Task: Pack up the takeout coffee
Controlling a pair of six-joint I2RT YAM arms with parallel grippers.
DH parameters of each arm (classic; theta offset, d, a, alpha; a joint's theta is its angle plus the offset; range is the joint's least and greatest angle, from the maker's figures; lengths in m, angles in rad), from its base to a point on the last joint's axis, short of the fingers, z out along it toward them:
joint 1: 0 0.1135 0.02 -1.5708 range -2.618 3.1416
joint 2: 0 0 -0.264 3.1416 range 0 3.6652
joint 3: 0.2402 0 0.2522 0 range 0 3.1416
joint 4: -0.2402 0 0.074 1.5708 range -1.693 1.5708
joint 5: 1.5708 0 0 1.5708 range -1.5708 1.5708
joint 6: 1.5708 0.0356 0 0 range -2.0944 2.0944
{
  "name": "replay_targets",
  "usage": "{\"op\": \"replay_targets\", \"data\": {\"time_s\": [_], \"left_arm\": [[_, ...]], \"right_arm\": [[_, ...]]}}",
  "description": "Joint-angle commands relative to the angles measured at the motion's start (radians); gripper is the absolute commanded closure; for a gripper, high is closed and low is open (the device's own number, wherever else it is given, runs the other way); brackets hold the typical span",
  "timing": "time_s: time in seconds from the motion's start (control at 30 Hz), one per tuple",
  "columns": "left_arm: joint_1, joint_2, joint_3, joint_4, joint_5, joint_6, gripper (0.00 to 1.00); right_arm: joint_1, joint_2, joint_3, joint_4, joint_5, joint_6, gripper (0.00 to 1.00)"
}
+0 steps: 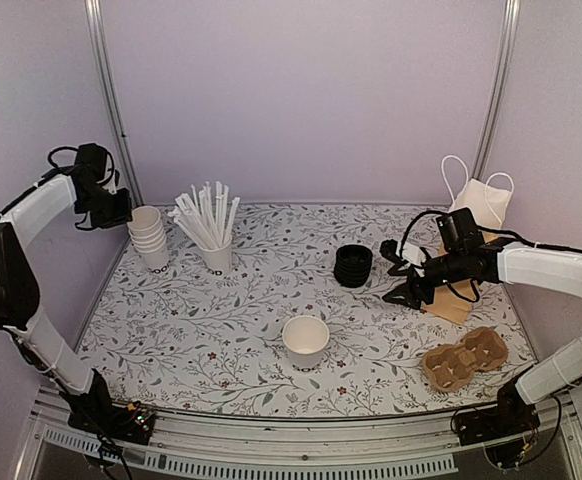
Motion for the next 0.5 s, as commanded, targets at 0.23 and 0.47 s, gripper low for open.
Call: {"op": "replay_targets", "data": {"time_s": [0.23,0.47], "left_arm": [[0.007,-0.079,0.059,-0.020,-0.007,-0.005,0.66],[-0.166,-0.264,0.040,0.060,-0.002,0.031,0.66]], "right_arm": [[-0.005,0.013,0.033,-0.019,-0.006,-0.001,0.29],[-0.005,0.008,0.043,-0.011,-0.003,0.022,0.31]]}}
